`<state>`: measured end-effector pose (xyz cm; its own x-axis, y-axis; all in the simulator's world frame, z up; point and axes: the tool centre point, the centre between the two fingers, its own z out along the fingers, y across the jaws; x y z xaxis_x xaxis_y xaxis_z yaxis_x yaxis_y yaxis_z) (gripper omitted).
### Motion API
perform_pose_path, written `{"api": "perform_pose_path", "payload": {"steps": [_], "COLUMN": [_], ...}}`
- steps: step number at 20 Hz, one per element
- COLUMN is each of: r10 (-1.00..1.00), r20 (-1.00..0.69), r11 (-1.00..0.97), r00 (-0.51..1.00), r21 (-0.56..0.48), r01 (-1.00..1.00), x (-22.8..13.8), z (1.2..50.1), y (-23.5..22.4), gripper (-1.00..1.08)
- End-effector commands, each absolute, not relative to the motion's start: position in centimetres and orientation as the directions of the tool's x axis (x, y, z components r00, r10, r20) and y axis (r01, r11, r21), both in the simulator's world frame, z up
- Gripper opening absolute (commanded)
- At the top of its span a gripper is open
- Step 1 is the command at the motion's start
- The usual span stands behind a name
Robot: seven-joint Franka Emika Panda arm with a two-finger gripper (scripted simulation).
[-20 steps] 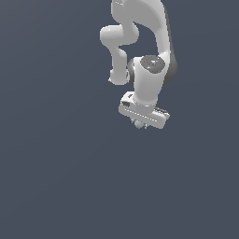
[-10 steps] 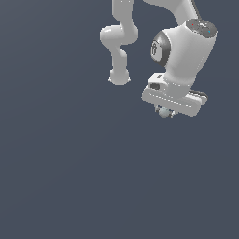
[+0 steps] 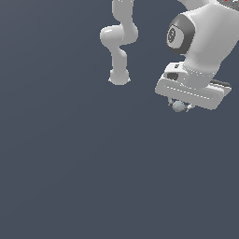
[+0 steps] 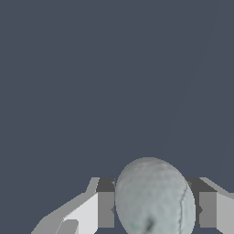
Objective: Pick up the object and move it to a goal position.
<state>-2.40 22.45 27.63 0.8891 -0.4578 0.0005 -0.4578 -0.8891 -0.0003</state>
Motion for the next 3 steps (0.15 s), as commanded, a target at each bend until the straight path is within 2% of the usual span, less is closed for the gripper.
{"api": "perform_pose_path", "payload": {"steps": [1, 3], "r10": [-0.459, -0.459], "r20": [0.000, 0.000], "r11": [-0.889, -0.889], "r00": [0.889, 0.889], "r21": [0.000, 0.000], "r01": [-0.459, -0.459], "x": [-2.32, -2.30], "z": [27.96, 28.02], "y": [22.79, 22.86], "gripper": [-1.00, -1.00]}}
